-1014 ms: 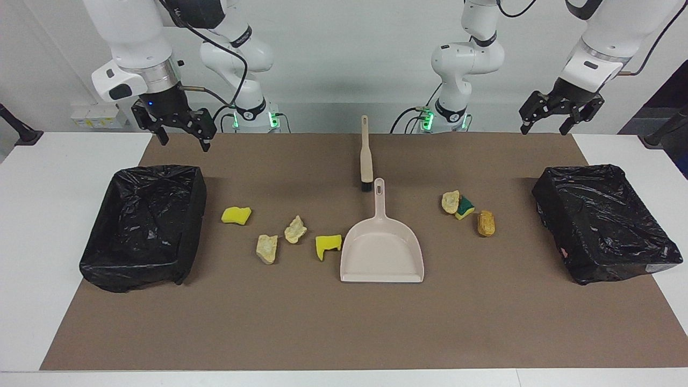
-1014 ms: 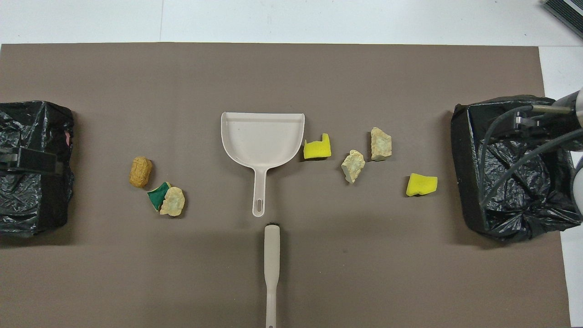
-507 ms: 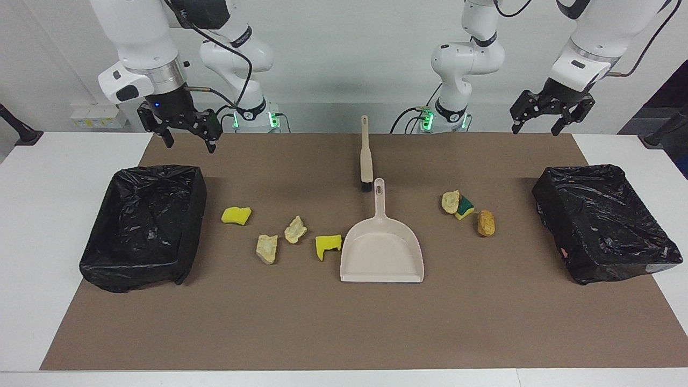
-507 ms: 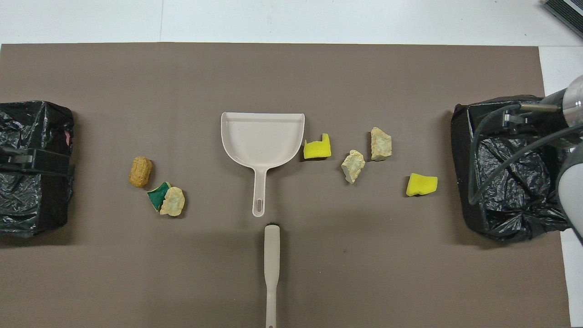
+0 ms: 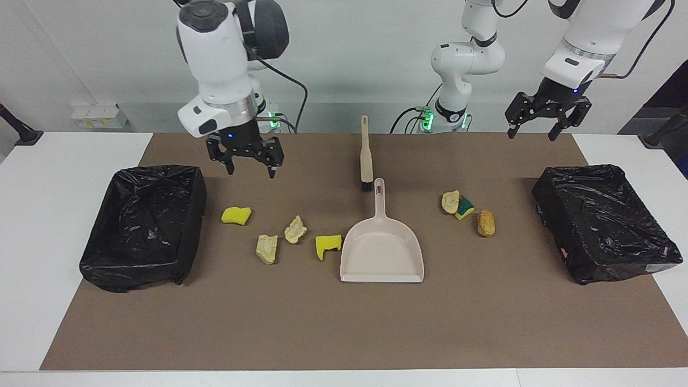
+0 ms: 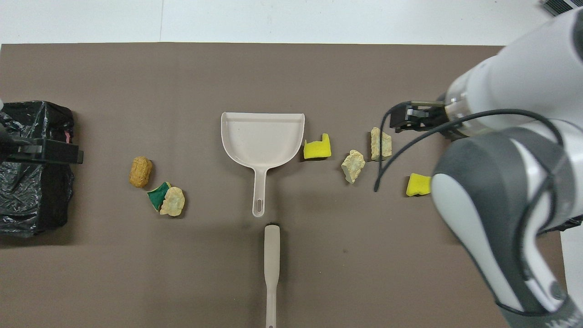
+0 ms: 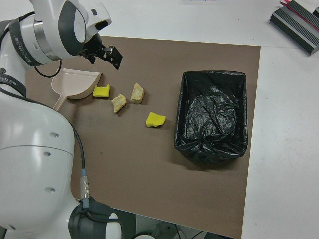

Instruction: Sweep and dump trash in bin

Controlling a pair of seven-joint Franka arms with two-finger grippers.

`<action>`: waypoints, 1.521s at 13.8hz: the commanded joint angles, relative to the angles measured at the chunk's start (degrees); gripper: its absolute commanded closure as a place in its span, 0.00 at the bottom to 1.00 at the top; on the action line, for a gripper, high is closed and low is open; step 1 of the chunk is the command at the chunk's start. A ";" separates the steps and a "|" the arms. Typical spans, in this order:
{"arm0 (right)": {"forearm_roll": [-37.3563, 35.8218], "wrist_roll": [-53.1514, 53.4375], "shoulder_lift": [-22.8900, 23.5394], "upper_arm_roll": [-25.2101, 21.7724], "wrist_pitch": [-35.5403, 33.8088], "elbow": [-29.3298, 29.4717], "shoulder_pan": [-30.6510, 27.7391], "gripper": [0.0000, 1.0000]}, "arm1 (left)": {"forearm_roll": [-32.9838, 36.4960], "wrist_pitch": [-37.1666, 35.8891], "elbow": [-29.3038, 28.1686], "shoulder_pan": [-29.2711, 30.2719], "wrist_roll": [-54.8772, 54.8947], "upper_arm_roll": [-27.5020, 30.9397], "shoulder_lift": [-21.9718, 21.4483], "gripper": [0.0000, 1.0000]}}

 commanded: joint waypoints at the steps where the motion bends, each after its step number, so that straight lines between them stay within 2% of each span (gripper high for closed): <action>1: -0.47 8.22 10.55 -0.52 0.04 10.50 6.60 0.00 | -0.58 3.35 -1.00 -1.69 -1.47 0.78 0.38 0.00; 2: -0.56 10.95 13.28 -0.52 0.65 13.31 8.72 0.00 | -0.58 4.14 -0.74 -2.48 -2.70 0.78 0.91 0.00; 4: -0.91 12.38 16.81 -0.87 1.97 15.18 12.67 0.00 | -0.58 5.20 -1.00 -3.45 -4.46 0.78 1.35 0.00; 7: -0.91 15.54 20.15 -0.52 5.04 16.06 16.29 0.00 | -0.58 1.70 -4.41 -5.82 -4.90 0.78 -0.48 0.00; 11: -2.05 16.78 23.85 -0.35 8.12 14.67 21.48 0.00 | -0.66 -4.02 -16.26 -7.84 -4.91 0.69 -9.78 0.00; 13: -1.62 17.21 23.68 -0.25 9.26 12.65 24.28 0.00 | -0.66 -4.47 -23.38 -8.29 -4.91 0.69 -15.76 0.00; 15: -1.88 17.57 22.46 -0.25 12.15 8.01 24.30 0.09 | -0.75 -4.56 -28.84 -9.43 -4.91 0.69 -20.51 0.00; 17: -1.97 17.66 22.80 -0.34 16.01 4.75 24.74 0.17 | -1.01 -4.47 -32.45 -9.52 -4.91 0.60 -23.85 0.00; 19: -2.57 17.66 22.36 -0.34 17.35 2.37 24.65 0.17 | -1.80 -4.38 -35.26 -9.87 -4.91 0.60 -26.50 0.00; 21: -2.93 17.66 21.40 -0.34 17.44 0.43 24.56 0.17 | -1.89 -4.47 -36.24 -9.87 -4.82 0.60 -27.39 0.00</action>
